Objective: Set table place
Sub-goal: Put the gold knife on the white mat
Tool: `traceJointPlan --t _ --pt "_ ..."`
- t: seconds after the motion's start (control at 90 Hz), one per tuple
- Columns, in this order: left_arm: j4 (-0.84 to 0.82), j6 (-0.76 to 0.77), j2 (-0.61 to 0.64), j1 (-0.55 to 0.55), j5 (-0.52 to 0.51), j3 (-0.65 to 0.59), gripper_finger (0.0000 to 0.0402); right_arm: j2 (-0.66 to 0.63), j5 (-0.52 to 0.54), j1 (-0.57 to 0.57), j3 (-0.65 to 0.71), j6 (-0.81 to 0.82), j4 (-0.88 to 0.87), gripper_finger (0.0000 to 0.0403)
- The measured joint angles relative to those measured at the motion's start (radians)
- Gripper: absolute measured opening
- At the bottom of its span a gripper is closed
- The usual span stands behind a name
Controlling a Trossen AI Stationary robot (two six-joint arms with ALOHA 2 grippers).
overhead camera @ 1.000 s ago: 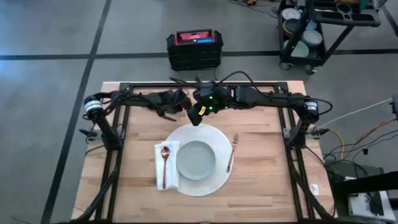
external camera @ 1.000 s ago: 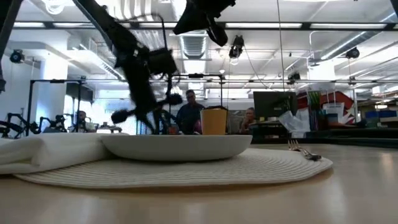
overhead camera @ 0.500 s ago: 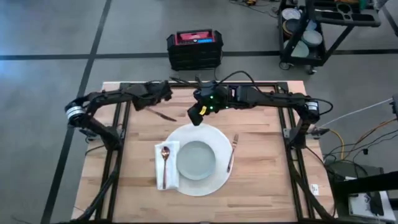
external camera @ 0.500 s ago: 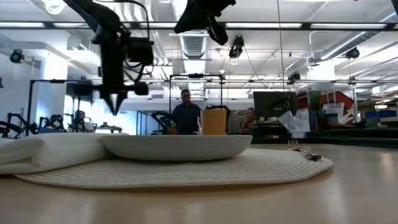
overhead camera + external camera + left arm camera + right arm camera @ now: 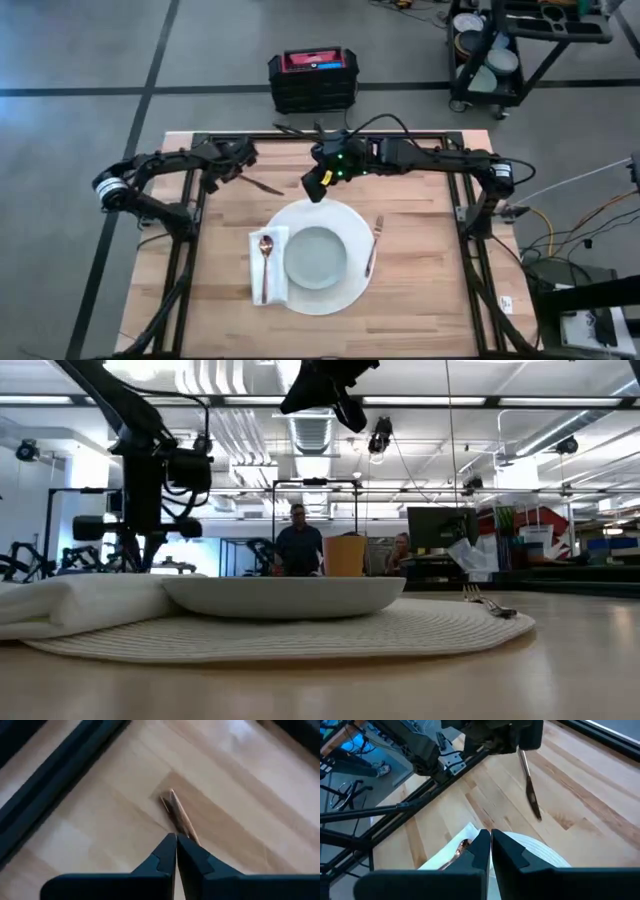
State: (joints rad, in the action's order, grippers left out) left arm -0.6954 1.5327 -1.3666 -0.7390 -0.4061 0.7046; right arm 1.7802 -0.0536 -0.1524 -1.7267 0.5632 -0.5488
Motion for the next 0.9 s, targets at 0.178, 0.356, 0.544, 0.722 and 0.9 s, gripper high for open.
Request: traceJointPlan --t 0.178,0.356,0.544,0.722,0.9 --pt "0.055 0.040 -0.039 -0.050 -0.015 -0.011 0.0000 0.000 -0.001 0.000 0.000 0.000 0.000 0.0000" --pt "0.070 0.183 -0.075 -0.061 -0.015 0.004 0.0000 0.001 -0.003 0.000 0.000 0.003 -0.003 0.0000" --pt "0.068 0.263 -0.095 -0.066 -0.024 0.016 0.0000 0.002 -0.003 0.000 0.000 0.003 -0.031 0.0000" --pt "0.060 0.299 -0.110 -0.084 -0.032 0.005 0.0000 0.002 0.000 0.000 0.000 0.002 -0.061 0.0000" --pt "0.083 0.264 -0.141 -0.090 -0.039 0.005 0.0000 0.002 0.000 0.000 0.000 0.002 -0.072 0.0000"
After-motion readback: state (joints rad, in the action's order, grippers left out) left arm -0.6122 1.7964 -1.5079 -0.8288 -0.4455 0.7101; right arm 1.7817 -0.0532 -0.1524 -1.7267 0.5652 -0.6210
